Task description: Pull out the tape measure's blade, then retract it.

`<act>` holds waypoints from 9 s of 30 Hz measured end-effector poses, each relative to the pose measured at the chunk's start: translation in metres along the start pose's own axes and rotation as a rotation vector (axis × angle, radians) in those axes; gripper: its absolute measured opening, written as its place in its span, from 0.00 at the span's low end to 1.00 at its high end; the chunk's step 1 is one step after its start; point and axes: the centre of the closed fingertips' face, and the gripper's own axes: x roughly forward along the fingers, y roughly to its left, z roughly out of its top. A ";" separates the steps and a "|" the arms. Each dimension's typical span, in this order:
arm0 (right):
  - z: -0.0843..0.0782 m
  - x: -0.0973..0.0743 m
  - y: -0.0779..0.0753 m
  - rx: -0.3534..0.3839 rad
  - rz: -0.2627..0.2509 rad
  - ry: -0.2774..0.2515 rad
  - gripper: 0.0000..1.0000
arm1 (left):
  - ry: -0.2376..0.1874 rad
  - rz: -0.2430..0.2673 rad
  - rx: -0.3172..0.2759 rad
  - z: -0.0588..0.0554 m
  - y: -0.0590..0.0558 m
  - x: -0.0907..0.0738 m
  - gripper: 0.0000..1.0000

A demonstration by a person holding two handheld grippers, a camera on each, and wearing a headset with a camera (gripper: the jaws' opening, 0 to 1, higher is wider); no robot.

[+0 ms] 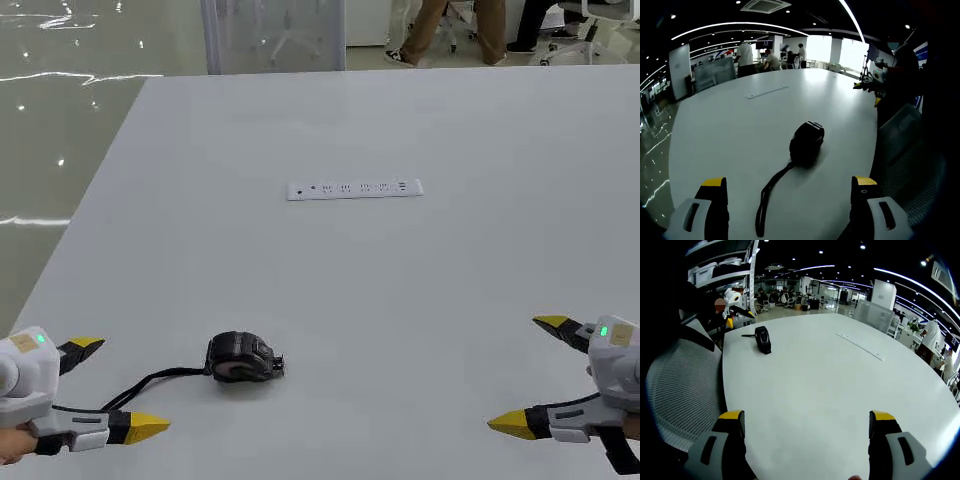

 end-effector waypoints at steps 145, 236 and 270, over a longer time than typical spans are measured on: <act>0.077 0.228 0.123 -0.333 0.497 0.139 0.10 | 0.436 -0.370 0.576 0.022 -0.042 0.123 0.31; 0.010 0.155 0.043 -0.248 0.413 0.233 0.10 | 0.441 -0.349 0.576 0.022 -0.043 0.125 0.31; -0.010 0.134 0.023 -0.245 0.387 0.267 0.10 | 0.435 -0.348 0.577 0.023 -0.043 0.125 0.31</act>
